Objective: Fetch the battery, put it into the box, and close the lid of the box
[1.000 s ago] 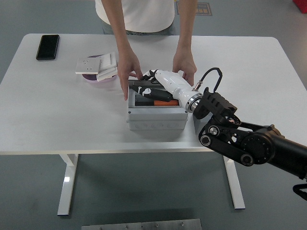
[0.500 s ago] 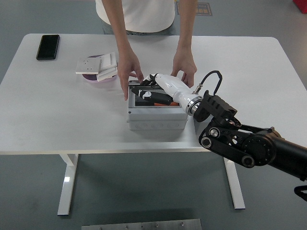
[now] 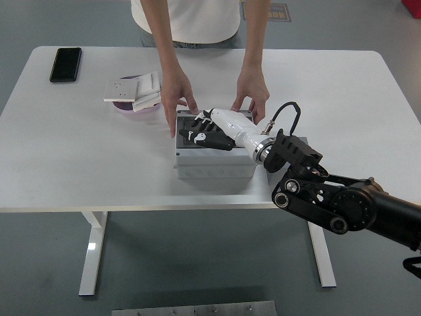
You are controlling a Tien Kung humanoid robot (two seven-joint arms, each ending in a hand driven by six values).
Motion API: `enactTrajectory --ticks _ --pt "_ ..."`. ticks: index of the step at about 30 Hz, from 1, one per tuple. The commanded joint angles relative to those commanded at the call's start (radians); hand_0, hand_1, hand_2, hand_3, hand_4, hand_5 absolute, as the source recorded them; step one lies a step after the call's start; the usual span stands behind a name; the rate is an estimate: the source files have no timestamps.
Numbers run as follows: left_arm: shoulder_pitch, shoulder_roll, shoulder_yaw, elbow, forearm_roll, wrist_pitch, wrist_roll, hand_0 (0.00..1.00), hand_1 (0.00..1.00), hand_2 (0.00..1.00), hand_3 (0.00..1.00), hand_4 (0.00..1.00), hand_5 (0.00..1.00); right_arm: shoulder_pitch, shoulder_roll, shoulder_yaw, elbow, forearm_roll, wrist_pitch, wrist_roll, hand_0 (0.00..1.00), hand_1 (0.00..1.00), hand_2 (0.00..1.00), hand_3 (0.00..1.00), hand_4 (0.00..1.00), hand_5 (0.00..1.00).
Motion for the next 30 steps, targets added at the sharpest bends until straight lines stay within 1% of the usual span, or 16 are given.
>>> enactTrajectory --ticks 5,10,16,19,21,23,27,30 --pt "0.002 0.000 -0.001 0.000 0.001 0.000 0.001 0.639 0.739 0.584 0.518 0.385 0.002 -0.003 -0.001 0.003 -0.003 -0.002 -0.005 0.002 0.605 0.616 0.663 0.683 0.873 0.998" --pt "0.003 0.000 -0.002 0.000 0.003 0.001 0.002 0.639 0.739 0.584 0.518 0.385 0.002 -0.004 -0.012 0.039 0.001 -0.023 -0.009 -0.009 0.605 0.616 0.663 0.683 0.873 0.998" --pt "0.005 -0.002 0.000 0.000 0.000 0.000 0.002 0.639 0.739 0.584 0.518 0.384 0.002 -0.019 -0.035 0.132 0.023 -0.077 0.006 -0.054 0.605 0.615 0.665 0.683 0.874 0.998" --pt "0.007 -0.003 0.002 0.000 -0.002 0.000 0.001 0.638 0.739 0.584 0.518 0.384 0.002 -0.036 -0.044 0.189 0.030 -0.102 -0.002 -0.059 0.604 0.615 0.665 0.682 0.874 0.998" --pt "0.008 -0.003 0.003 0.000 -0.004 0.000 0.001 0.638 0.739 0.584 0.518 0.384 0.002 -0.051 -0.047 0.226 0.030 -0.111 -0.025 -0.046 0.604 0.615 0.665 0.682 0.874 0.998" --pt "0.010 -0.005 0.005 0.000 -0.007 0.000 0.000 0.638 0.739 0.583 0.518 0.383 0.002 -0.072 -0.050 0.268 0.026 -0.109 -0.066 -0.014 0.604 0.615 0.657 0.665 0.875 0.998" --pt "0.013 -0.007 0.008 0.000 -0.012 0.000 -0.002 0.638 0.739 0.583 0.518 0.383 0.002 -0.116 -0.056 0.349 0.020 -0.081 -0.145 0.055 0.604 0.615 0.657 0.665 0.875 0.998" --pt "0.014 -0.008 0.009 0.000 -0.014 0.000 -0.002 0.639 0.739 0.583 0.518 0.381 0.002 -0.153 -0.061 0.410 0.024 -0.044 -0.177 0.098 0.600 0.609 0.635 0.643 0.874 0.998"
